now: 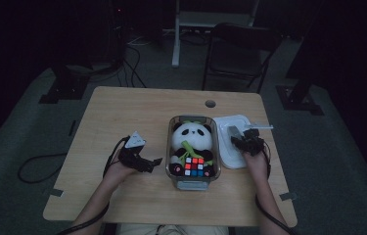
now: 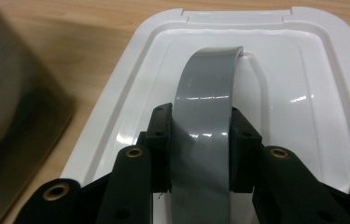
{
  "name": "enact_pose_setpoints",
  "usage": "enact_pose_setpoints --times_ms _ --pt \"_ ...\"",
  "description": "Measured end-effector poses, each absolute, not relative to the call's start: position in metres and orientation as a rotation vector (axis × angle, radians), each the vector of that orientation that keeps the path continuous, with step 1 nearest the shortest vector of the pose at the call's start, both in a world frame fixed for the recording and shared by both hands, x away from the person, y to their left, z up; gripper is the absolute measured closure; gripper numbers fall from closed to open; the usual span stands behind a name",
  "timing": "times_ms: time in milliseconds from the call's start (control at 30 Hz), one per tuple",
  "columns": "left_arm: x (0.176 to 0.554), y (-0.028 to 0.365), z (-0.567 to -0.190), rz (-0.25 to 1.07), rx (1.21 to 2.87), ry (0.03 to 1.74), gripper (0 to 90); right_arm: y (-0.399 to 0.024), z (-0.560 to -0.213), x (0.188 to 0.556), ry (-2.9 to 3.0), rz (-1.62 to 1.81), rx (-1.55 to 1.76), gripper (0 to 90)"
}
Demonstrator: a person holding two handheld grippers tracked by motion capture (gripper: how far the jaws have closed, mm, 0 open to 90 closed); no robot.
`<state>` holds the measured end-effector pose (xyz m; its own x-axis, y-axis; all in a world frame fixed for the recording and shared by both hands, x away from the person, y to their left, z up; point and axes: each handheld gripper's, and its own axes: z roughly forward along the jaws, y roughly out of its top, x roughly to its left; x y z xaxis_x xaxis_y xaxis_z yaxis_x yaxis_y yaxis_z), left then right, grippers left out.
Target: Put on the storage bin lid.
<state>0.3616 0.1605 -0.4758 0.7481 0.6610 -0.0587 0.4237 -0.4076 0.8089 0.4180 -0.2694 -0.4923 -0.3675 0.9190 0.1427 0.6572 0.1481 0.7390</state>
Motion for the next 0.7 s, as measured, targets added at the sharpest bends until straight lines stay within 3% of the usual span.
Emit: enact_pose_setpoints --times_ms 300,433,533,600,667,700 --pt "0.365 0.150 -0.482 0.329 2.089 0.798 0.5 -0.286 -0.507 0.398 2.103 1.048 1.535 67.0" --pt "0.364 0.147 -0.483 0.318 2.099 0.770 0.5 -0.287 -0.507 0.398 2.069 1.059 1.532 45.0" --pt "0.362 0.144 -0.483 0.309 2.105 0.752 0.5 -0.284 -0.506 0.401 2.061 1.019 1.530 42.1" --pt "0.360 0.142 -0.483 0.302 2.104 0.738 0.5 -0.281 -0.507 0.402 2.075 1.004 1.521 46.3" --pt "0.360 0.140 -0.482 0.298 2.113 0.728 0.5 -0.278 -0.507 0.403 2.085 0.952 1.516 64.8" --pt "0.359 0.140 -0.482 0.296 2.112 0.725 0.5 -0.278 -0.507 0.403 2.083 0.948 1.518 66.6"
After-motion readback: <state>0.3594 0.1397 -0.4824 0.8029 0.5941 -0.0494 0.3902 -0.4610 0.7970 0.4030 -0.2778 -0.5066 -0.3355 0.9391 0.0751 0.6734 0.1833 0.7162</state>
